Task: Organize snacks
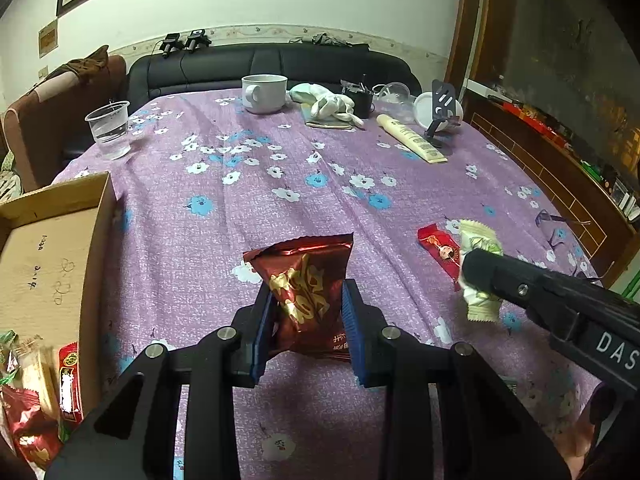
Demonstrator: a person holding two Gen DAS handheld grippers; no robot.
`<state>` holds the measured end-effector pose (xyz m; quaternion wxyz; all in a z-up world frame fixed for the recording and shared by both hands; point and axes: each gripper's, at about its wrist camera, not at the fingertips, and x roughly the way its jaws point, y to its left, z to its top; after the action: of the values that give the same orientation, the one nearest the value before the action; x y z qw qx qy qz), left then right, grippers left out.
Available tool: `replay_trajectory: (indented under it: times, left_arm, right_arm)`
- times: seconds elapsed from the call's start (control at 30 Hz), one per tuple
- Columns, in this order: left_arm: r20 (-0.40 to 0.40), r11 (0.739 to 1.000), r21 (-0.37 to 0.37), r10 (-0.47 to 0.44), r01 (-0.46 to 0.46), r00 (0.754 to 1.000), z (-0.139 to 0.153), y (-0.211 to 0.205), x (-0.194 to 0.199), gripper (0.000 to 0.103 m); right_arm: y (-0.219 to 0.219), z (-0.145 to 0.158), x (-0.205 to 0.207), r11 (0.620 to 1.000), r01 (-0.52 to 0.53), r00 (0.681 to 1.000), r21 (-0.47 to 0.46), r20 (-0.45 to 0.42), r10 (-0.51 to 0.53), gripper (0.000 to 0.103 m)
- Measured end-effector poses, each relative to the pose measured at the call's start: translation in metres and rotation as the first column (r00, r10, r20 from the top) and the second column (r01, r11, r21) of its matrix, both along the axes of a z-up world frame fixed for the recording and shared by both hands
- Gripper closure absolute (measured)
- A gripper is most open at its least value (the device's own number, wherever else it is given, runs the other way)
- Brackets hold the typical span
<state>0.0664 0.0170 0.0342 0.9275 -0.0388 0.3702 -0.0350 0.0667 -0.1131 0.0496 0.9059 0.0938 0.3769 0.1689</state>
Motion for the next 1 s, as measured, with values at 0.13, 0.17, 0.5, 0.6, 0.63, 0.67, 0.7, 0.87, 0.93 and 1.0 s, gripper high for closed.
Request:
replay_trajectory:
  times: [0.13, 0.17, 0.5, 0.6, 0.63, 0.67, 0.7, 0.87, 0.93, 1.0]
  left_arm:
    - [0.002, 1.000, 0.011, 0.005, -0.005, 1.000, -0.0008, -0.0007, 0.0002, 0.073]
    - [0.002, 1.000, 0.013, 0.007, -0.007, 1.000, -0.0010, -0.0008, 0.0004, 0.073]
    - [0.012, 1.000, 0.014, 0.012, -0.012, 1.000, 0.0000, 0.0006, -0.0004, 0.073]
    - [0.018, 1.000, 0.013, 0.012, -0.012, 1.000, 0.0009, 0.0004, -0.0015, 0.073]
    - [0.019, 1.000, 0.013, 0.012, -0.012, 1.000, 0.0013, 0.0005, -0.0017, 0.073]
    - [0.021, 1.000, 0.014, 0.013, -0.013, 1.000, 0.0017, 0.0006, -0.0019, 0.073]
    - [0.022, 1.000, 0.015, 0.013, -0.014, 1.000, 0.0018, 0.0006, -0.0018, 0.073]
    - [0.025, 1.000, 0.015, 0.016, -0.017, 1.000, 0.0025, 0.0006, -0.0030, 0.073]
    - [0.026, 1.000, 0.018, 0.017, -0.018, 1.000, 0.0027, 0.0006, -0.0030, 0.073]
    - [0.027, 1.000, 0.018, 0.017, -0.017, 0.999, 0.0031, 0.0005, -0.0030, 0.073]
  right_arm:
    - [0.0001, 0.0015, -0.0008, 1.000, 0.003, 1.000, -0.005, 0.006, -0.003, 0.085]
    - [0.0004, 0.0017, -0.0010, 1.000, 0.002, 1.000, -0.006, 0.007, -0.002, 0.085]
    - [0.0011, 0.0022, -0.0003, 1.000, 0.003, 1.000, -0.013, 0.012, -0.003, 0.085]
    - [0.0011, 0.0019, 0.0000, 1.000, 0.004, 1.000, -0.014, 0.012, -0.004, 0.085]
    - [0.0010, 0.0018, 0.0001, 1.000, 0.004, 1.000, -0.014, 0.011, -0.004, 0.085]
    - [0.0009, 0.0019, -0.0001, 1.000, 0.004, 1.000, -0.013, 0.011, -0.004, 0.085]
    - [0.0007, 0.0020, 0.0000, 1.000, 0.005, 1.000, -0.013, 0.011, -0.004, 0.085]
    - [0.0004, 0.0010, 0.0008, 1.000, 0.007, 1.000, -0.016, 0.013, -0.006, 0.085]
    - [0.0003, 0.0010, 0.0008, 1.000, 0.007, 1.000, -0.017, 0.013, -0.006, 0.085]
    - [0.0004, 0.0011, 0.0007, 1.000, 0.006, 1.000, -0.016, 0.013, -0.006, 0.085]
